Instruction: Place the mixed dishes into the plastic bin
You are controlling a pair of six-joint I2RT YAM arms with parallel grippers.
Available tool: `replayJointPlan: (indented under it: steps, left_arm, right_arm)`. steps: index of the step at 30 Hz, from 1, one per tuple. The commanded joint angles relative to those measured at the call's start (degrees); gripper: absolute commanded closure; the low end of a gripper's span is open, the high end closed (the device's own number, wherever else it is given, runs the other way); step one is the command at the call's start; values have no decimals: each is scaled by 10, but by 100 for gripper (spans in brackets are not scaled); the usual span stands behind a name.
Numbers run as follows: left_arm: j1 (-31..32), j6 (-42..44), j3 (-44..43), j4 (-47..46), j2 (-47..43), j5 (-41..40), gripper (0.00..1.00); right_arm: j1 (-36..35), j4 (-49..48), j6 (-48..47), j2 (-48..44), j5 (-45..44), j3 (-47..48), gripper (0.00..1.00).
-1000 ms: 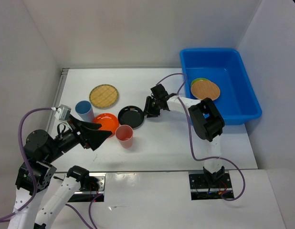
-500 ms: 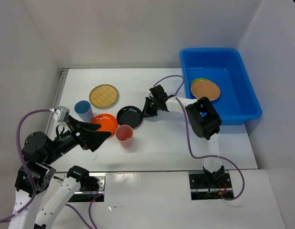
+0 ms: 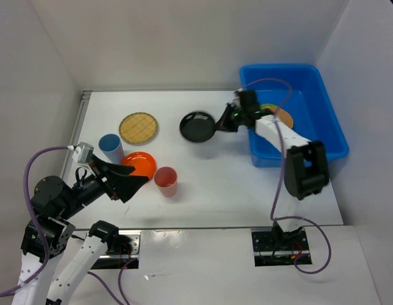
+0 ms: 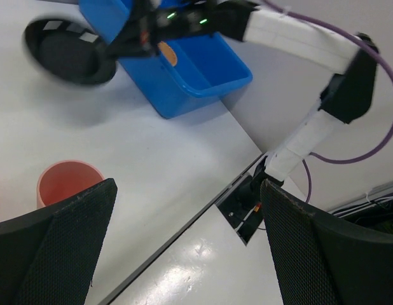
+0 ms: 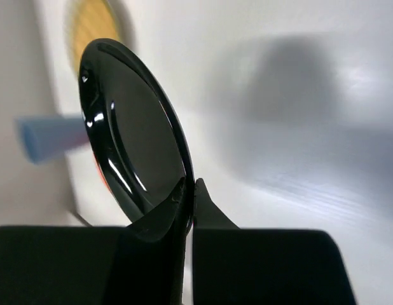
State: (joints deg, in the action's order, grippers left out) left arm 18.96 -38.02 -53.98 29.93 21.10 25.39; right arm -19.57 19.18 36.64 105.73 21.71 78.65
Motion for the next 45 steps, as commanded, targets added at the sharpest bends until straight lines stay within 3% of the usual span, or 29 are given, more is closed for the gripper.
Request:
replayJointPlan:
  steps: [1, 6, 16, 34, 38, 40, 45]
  left_arm:
    - [2, -13, 1, -26, -6, 5, 0]
    - [2, -13, 1, -26, -6, 5, 0]
    - [2, -13, 1, -21, -12, 5, 0]
    - [2, -23, 1, -39, -6, 21, 0]
    - [2, -23, -4, -34, -6, 27, 0]
    - [2, -23, -4, -34, -6, 27, 0]
    - [2, -23, -10, -34, -12, 27, 0]
  right_arm:
    - [112, 14, -13, -139, 44, 16, 100]
    - [283, 7, 0, -171, 85, 22, 100]
    - [451, -51, 21, -137, 60, -57, 100]
    - [425, -13, 21, -28, -69, -63, 100]
    - [420, -1, 16, -17, -81, -63, 91]
    - [420, -1, 11, -11, -81, -63, 79]
    - [420, 10, 11, -34, -81, -51, 66]
